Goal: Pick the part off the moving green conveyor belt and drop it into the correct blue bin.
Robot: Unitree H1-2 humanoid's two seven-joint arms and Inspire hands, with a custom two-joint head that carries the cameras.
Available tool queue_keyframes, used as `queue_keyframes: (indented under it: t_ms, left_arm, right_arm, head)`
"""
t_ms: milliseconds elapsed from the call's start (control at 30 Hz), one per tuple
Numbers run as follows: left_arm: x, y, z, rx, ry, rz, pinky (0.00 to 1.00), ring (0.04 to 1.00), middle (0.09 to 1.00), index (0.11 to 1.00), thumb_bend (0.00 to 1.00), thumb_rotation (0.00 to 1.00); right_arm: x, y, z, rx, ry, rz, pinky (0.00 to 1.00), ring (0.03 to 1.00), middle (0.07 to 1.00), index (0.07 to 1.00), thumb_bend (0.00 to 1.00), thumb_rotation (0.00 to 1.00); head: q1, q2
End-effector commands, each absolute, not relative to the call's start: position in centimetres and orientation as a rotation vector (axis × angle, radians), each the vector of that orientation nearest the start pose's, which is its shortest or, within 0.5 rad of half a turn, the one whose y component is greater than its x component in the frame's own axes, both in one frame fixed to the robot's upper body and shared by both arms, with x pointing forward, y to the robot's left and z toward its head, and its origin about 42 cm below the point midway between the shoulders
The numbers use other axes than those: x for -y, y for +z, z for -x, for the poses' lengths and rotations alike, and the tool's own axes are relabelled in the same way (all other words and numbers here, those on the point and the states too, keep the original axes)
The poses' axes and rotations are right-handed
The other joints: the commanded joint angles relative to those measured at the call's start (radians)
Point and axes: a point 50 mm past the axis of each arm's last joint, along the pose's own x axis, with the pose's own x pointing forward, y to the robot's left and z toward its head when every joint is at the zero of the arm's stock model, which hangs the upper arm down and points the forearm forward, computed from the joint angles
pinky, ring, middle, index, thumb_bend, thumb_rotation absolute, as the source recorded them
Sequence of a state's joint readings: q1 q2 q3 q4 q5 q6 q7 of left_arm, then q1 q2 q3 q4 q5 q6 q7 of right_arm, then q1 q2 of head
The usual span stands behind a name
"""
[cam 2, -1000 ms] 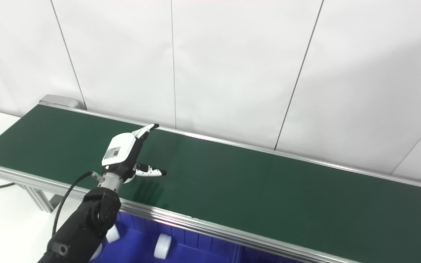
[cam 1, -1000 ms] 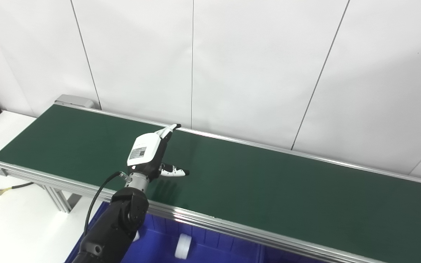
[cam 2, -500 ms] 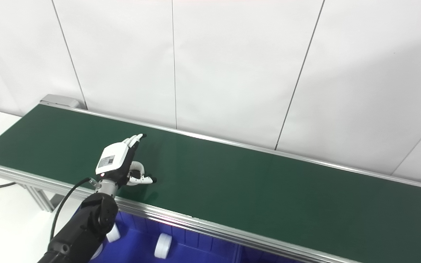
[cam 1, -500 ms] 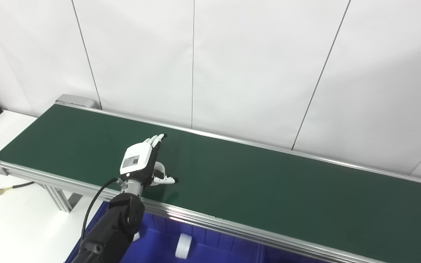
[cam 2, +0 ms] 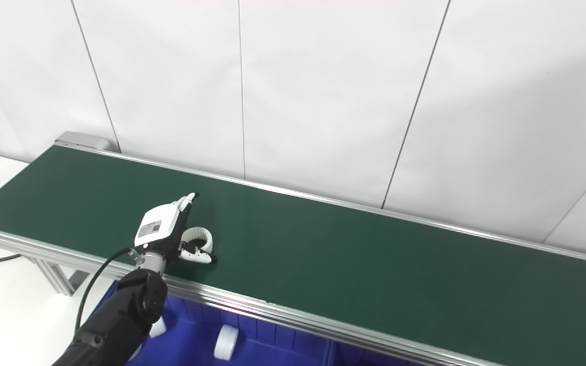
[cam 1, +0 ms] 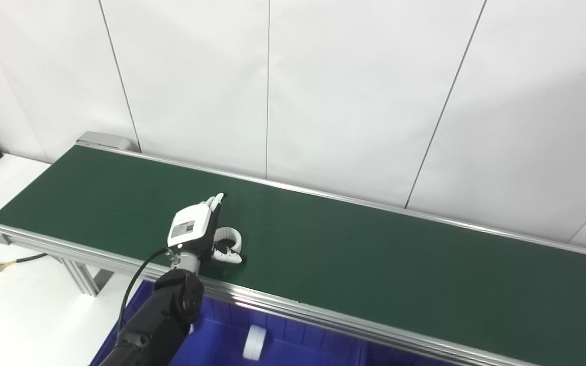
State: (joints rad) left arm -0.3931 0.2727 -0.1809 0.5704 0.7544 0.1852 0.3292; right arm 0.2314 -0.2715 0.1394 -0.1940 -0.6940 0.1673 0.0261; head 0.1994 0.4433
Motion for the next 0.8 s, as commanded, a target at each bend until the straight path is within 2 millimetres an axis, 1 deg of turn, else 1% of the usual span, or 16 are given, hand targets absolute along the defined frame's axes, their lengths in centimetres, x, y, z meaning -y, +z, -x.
queue_keyframes:
  t_ms: [0, 67, 100, 133, 167, 200, 233, 267, 300, 367, 433, 567, 667, 767]
  left_arm:
    - [-29.7, 9.9, -41.1, -0.135, 0.255, -1.195, 0.81, 0.842, 0.874, 0.885, 0.8, 0.16]
    - [-29.7, 9.9, -41.1, -0.155, 0.252, -1.151, 0.77, 0.822, 0.85, 0.844, 0.78, 0.13]
    - [-29.7, 9.9, -41.1, -0.164, 0.249, -1.122, 0.67, 0.726, 0.761, 0.776, 0.75, 0.05]
    - [-29.8, 9.9, -41.1, -0.173, 0.245, -1.088, 0.63, 0.693, 0.731, 0.753, 0.74, 0.03]
    - [-29.7, 10.0, -41.1, -0.176, 0.241, -1.057, 0.59, 0.657, 0.697, 0.727, 0.72, 0.01]
    - [-29.7, 10.0, -41.1, -0.176, 0.235, -1.038, 0.5, 0.577, 0.578, 0.679, 0.61, 0.01]
    - [-29.6, 10.0, -41.0, -0.172, 0.228, -1.021, 0.45, 0.53, 0.517, 0.606, 0.57, 0.0]
    - [-29.4, 10.1, -40.9, -0.168, 0.222, -1.013, 0.4, 0.488, 0.481, 0.566, 0.54, 0.0]
    - [-29.3, 10.0, -40.9, -0.167, 0.217, -1.012, 0.37, 0.458, 0.458, 0.545, 0.53, 0.0]
    - [-29.0, 10.0, -40.9, -0.176, 0.201, -1.011, 0.29, 0.38, 0.425, 0.526, 0.52, 0.0]
    - [-28.7, 10.1, -40.9, -0.198, 0.169, -1.014, 0.25, 0.33, 0.412, 0.525, 0.51, 0.0]
    - [-28.3, 10.4, -40.9, -0.245, 0.095, -1.033, 0.24, 0.312, 0.406, 0.516, 0.51, 0.0]
    - [-28.2, 10.6, -40.8, -0.26, 0.075, -1.035, 0.24, 0.318, 0.406, 0.519, 0.51, 0.0]
    - [-28.1, 10.8, -40.5, -0.243, 0.074, -1.024, 0.22, 0.293, 0.402, 0.516, 0.51, 0.0]
  right_arm:
    - [27.0, 10.0, -20.5, -0.098, 0.073, 0.946, 0.67, 0.692, 0.672, 0.763, 0.84, 0.1]
    - [27.1, 10.0, -20.5, -0.098, 0.073, 0.946, 0.67, 0.693, 0.672, 0.763, 0.84, 0.1]
    - [27.1, 10.0, -20.5, -0.099, 0.073, 0.945, 0.68, 0.696, 0.675, 0.764, 0.84, 0.1]
    - [27.1, 10.1, -20.5, -0.1, 0.073, 0.946, 0.68, 0.696, 0.676, 0.765, 0.84, 0.1]
    - [27.0, 10.1, -20.5, -0.098, 0.072, 0.947, 0.68, 0.697, 0.676, 0.765, 0.84, 0.11]
    - [27.0, 10.1, -20.5, -0.097, 0.071, 0.947, 0.67, 0.695, 0.674, 0.763, 0.84, 0.1]
    - [27.0, 10.1, -20.5, -0.097, 0.072, 0.946, 0.67, 0.695, 0.674, 0.763, 0.84, 0.1]
    - [27.0, 10.1, -20.4, -0.098, 0.072, 0.946, 0.68, 0.695, 0.675, 0.763, 0.84, 0.11]
    - [27.1, 10.1, -20.4, -0.099, 0.072, 0.946, 0.68, 0.696, 0.675, 0.763, 0.84, 0.11]
    - [27.1, 10.1, -20.4, -0.099, 0.071, 0.944, 0.68, 0.697, 0.676, 0.762, 0.84, 0.1]
    - [27.1, 10.1, -20.4, -0.095, 0.071, 0.942, 0.68, 0.697, 0.675, 0.76, 0.84, 0.09]
    - [27.1, 10.1, -20.4, -0.098, 0.068, 0.946, 0.69, 0.699, 0.675, 0.761, 0.84, 0.09]
    - [27.1, 10.1, -20.4, -0.096, 0.069, 0.944, 0.69, 0.7, 0.677, 0.761, 0.83, 0.09]
    - [27.1, 10.1, -20.4, -0.096, 0.066, 0.94, 0.68, 0.696, 0.675, 0.76, 0.83, 0.1]
  head:
    - [-0.002, 0.001]
    - [-0.002, 0.001]
    - [-0.002, 0.001]
    - [-0.002, 0.003]
    - [-0.003, 0.003]
    - [-0.004, 0.003]
    - [-0.004, 0.004]
    - [-0.005, 0.004]
    - [-0.005, 0.005]
    - [-0.005, 0.006]
    - [-0.005, 0.006]
    - [-0.003, 0.006]
    - [-0.005, 0.006]
    - [-0.011, 0.009]
